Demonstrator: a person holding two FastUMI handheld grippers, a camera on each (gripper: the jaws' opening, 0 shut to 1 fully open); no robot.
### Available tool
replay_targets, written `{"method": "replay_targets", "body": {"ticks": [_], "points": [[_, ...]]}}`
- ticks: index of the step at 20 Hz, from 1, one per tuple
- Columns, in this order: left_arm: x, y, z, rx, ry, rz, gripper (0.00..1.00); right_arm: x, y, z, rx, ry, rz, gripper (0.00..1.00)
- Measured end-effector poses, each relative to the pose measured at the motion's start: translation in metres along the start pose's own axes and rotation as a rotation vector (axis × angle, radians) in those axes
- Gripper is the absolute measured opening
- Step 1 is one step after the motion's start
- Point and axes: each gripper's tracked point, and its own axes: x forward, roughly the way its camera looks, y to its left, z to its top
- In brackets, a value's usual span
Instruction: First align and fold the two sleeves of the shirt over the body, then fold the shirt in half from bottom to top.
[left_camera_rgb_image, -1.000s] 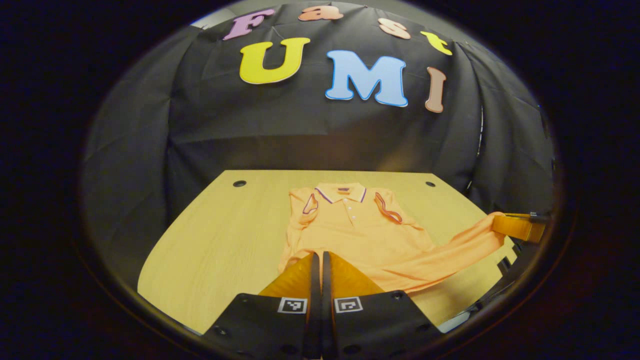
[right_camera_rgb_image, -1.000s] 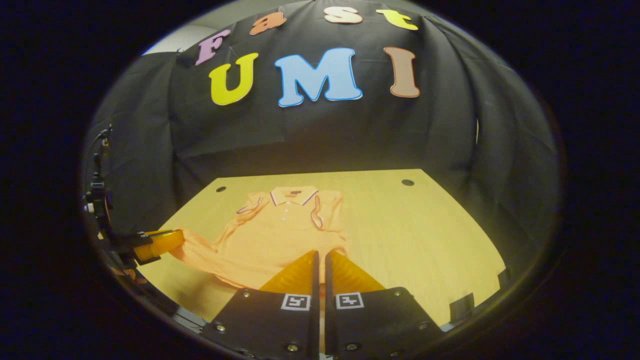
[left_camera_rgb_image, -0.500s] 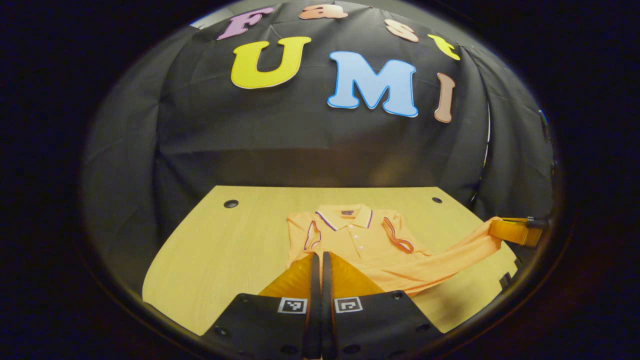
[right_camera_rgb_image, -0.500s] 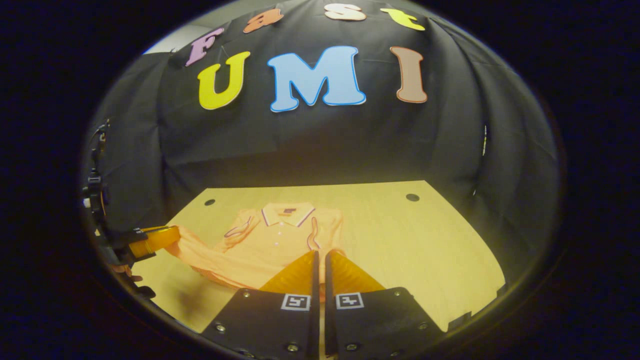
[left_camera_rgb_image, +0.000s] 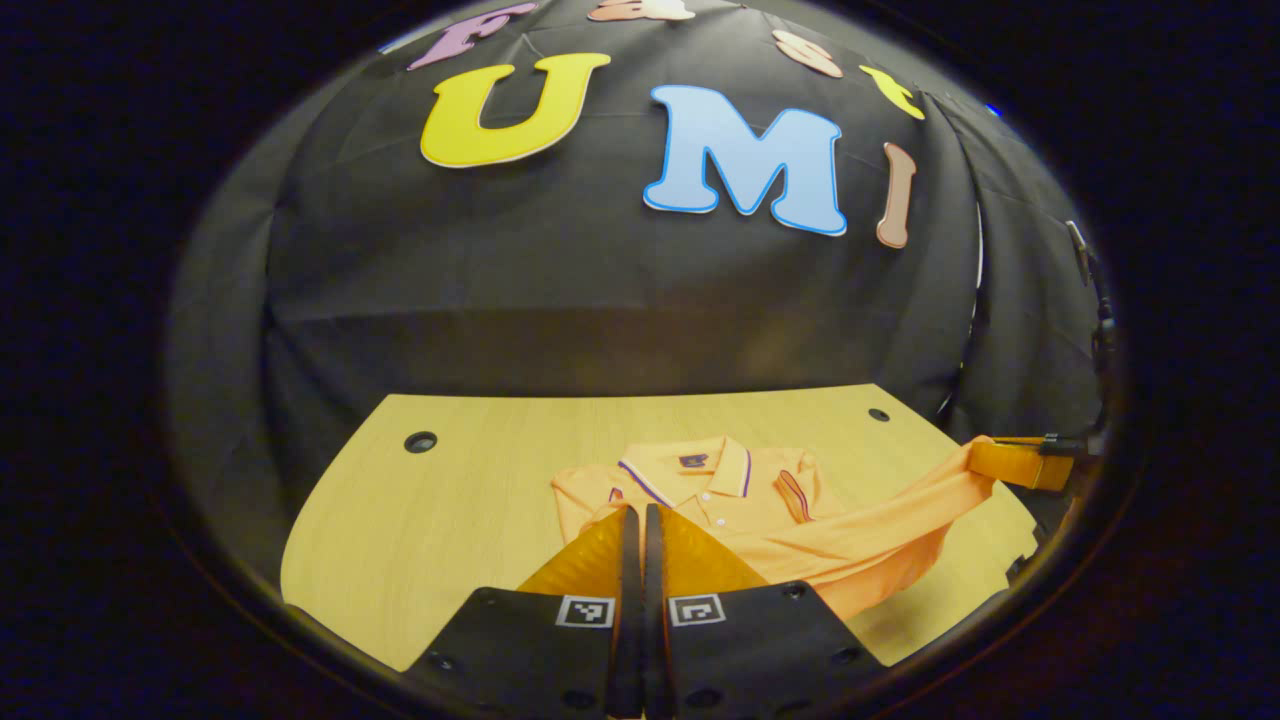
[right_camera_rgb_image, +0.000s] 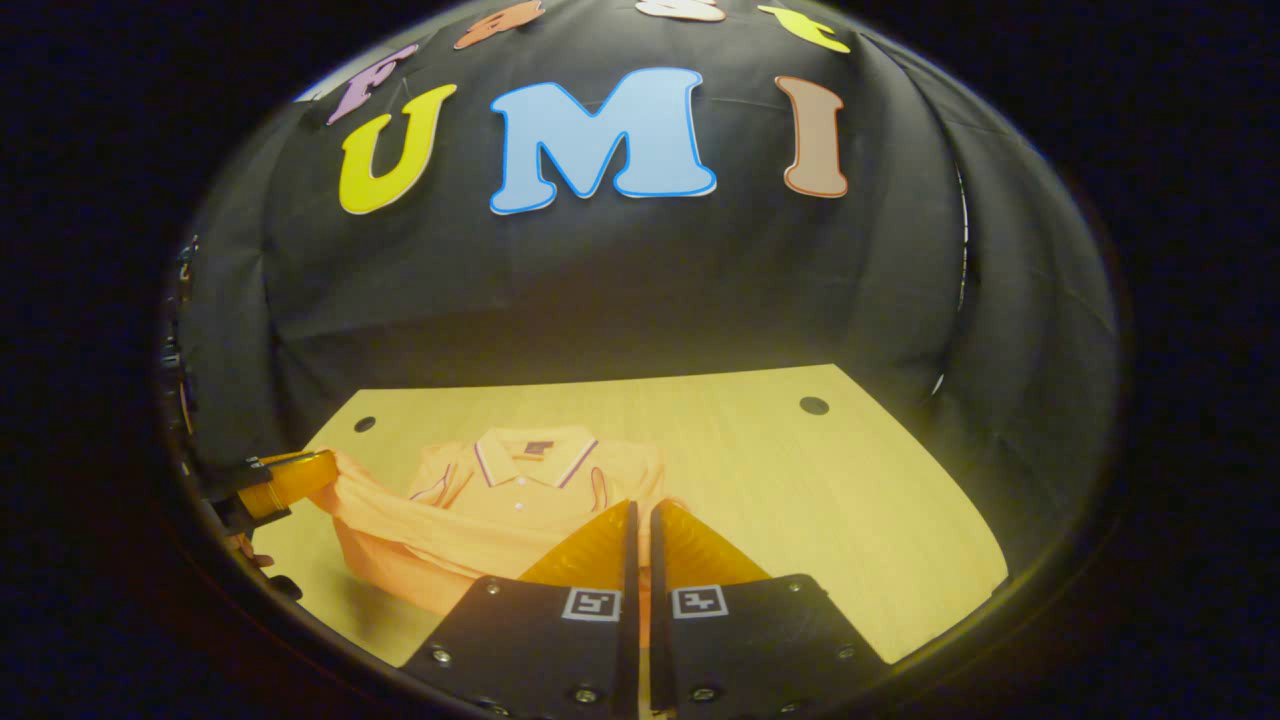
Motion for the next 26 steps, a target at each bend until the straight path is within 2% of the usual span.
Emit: {"method": "replay_targets", "body": {"ticks": [2, 3, 16, 26], "points": [[0.022, 0.004, 0.009, 0.007, 0.000, -0.007, 0.07, 0.015, 0.000, 0.007, 0.010, 0.007, -0.014, 0.08], [0.031, 0.006, 0.012, 0.008, -0.003, -0.009, 0.06, 0.023, 0.001, 0.010, 0.015, 0.010, -0.017, 0.04], [0.142, 0.040, 0.040, 0.037, -0.050, 0.059, 0.06, 0.145, 0.012, 0.041, -0.005, 0.050, -0.030, 0.05], [0.194, 0.061, 0.035, 0.085, -0.072, 0.093, 0.06, 0.207, 0.022, 0.038, -0.069, 0.096, -0.059, 0.06]]}}
